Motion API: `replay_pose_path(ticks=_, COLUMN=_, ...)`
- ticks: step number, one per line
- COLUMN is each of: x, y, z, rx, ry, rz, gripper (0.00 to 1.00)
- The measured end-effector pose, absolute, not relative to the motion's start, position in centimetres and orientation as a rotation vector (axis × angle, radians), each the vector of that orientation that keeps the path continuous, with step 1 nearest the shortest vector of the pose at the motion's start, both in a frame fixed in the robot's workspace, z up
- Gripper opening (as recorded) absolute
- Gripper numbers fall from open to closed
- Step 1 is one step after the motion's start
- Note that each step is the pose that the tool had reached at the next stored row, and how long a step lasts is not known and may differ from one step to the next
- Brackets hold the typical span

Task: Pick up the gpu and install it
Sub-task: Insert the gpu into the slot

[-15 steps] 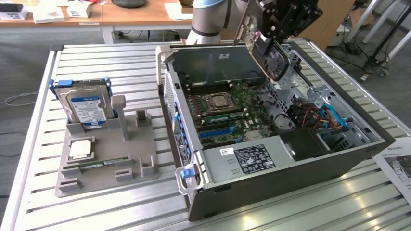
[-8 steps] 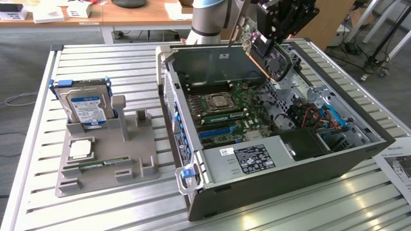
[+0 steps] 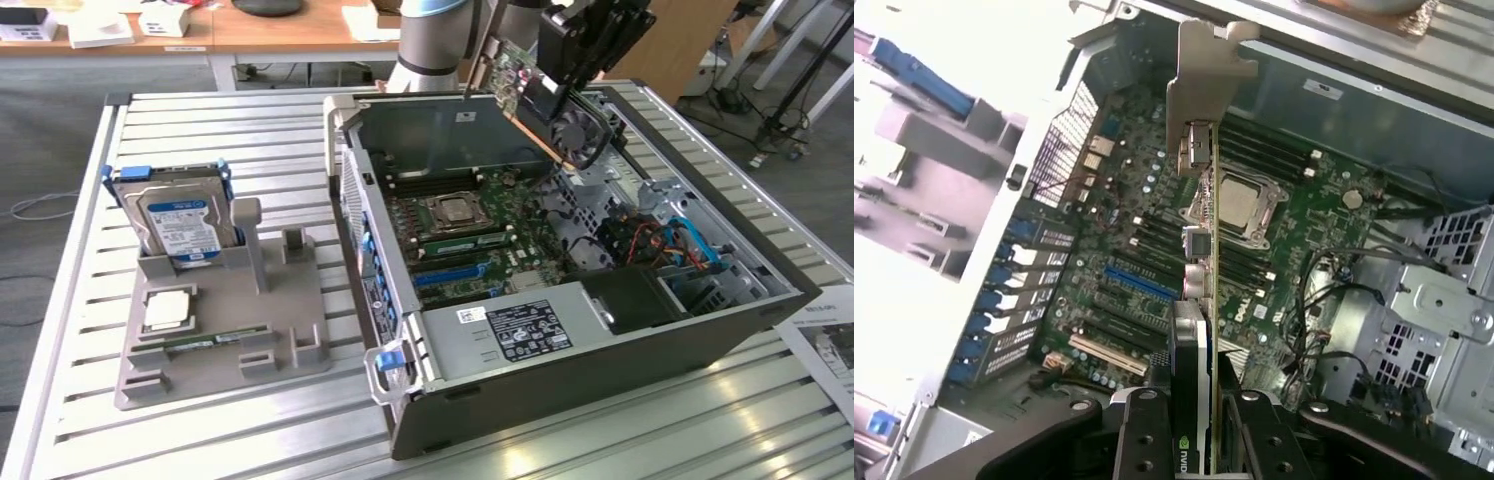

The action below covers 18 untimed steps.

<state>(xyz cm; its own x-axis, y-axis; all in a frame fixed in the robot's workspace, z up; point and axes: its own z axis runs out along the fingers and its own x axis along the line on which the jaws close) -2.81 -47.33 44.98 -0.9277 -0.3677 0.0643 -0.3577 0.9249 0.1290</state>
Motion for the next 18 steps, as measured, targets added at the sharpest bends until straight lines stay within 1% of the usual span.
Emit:
replay_pose_path(ticks=11, x=-2.81, y=-47.33, z=44.96, rx=0.856, ry=-2.916, rz=-0.162, gripper=0.27)
replay_pose_path(ticks=18, x=-2.8, y=-47.33, z=44.96, rx=0.99, ry=-2.882, rz=-0.173, gripper=0.27)
